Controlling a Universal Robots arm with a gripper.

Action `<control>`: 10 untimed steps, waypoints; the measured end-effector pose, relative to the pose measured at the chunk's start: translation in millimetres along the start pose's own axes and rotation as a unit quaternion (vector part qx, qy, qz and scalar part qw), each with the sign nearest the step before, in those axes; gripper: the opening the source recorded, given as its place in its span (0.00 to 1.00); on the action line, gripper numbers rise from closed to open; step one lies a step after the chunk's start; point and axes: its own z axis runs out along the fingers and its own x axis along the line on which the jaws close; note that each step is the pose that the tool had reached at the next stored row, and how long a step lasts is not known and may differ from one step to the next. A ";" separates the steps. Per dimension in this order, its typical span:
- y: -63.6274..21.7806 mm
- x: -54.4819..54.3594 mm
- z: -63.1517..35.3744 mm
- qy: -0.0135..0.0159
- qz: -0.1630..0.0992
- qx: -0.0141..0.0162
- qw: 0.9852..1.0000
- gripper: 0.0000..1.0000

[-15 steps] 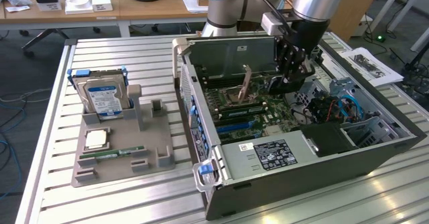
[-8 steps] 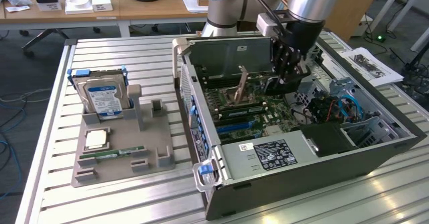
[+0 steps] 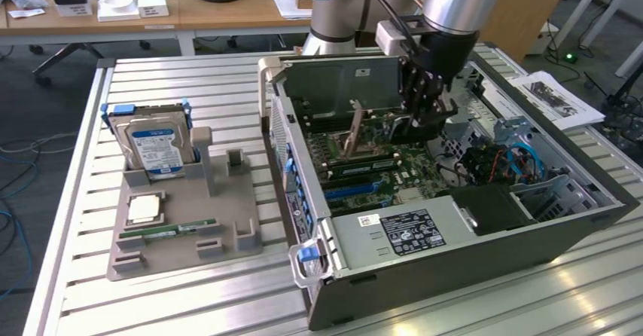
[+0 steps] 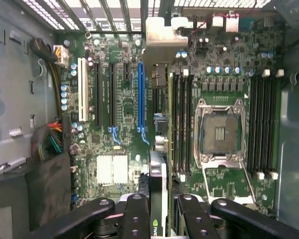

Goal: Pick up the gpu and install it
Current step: 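Insert the gpu into the slot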

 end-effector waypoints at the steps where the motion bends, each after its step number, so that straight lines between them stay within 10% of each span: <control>1: 2.0 0.1 0.0 0.000 0.000 0.000 1.000 0.27; 10: 14.1 1.2 0.0 0.000 0.000 0.000 1.000 0.27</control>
